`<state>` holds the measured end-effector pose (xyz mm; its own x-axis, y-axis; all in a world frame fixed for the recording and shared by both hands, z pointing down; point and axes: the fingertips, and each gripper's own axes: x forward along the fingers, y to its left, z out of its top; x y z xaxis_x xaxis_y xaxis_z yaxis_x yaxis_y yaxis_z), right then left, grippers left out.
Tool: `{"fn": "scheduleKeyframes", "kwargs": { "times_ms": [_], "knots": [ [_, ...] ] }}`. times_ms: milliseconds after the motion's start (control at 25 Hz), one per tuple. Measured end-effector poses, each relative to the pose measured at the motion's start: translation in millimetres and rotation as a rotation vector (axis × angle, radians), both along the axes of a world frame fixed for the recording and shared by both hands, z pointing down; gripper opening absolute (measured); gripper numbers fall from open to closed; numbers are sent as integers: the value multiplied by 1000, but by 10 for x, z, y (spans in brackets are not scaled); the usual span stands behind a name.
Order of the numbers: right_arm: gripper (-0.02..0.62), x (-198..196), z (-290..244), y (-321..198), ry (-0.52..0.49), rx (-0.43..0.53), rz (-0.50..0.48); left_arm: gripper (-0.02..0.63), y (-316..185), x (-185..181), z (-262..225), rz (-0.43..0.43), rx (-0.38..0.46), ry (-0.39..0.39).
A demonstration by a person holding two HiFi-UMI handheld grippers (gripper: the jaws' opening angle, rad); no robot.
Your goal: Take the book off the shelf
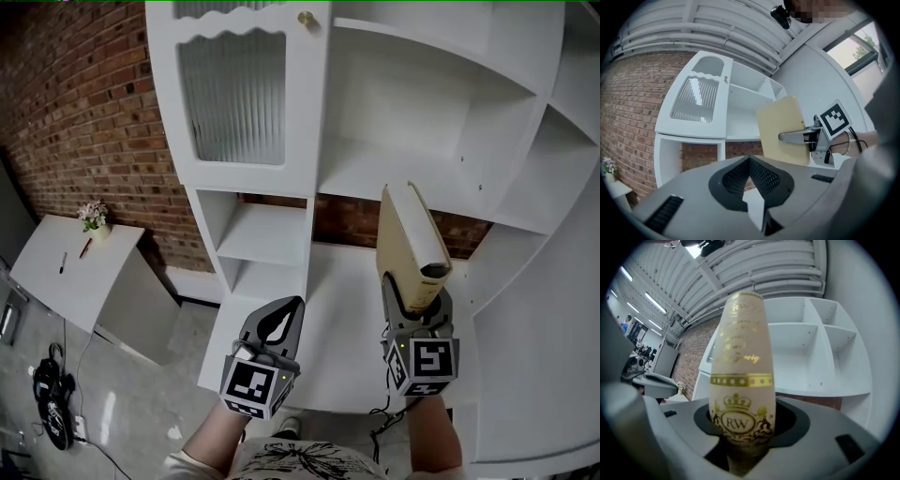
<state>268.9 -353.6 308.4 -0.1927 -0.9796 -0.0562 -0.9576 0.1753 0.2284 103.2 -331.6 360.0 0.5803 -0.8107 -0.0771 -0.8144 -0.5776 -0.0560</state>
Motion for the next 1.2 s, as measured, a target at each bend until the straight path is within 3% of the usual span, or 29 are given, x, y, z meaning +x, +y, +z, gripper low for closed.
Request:
{"fn": "scheduleKeyframes", "kwargs": {
  "times_ms": [440,600,1200],
  "knots": [
    [232,96,1041,415,-86,-156,-9,12,309,103,286,14,-46,-37],
    [232,50,1116,529,-101,-157,-11,12,329,28,364,9,-84,-26],
    [230,-55,1003,622,-120,-134,-20,14,284,54,446,21,-92,-30]
  ]
}}
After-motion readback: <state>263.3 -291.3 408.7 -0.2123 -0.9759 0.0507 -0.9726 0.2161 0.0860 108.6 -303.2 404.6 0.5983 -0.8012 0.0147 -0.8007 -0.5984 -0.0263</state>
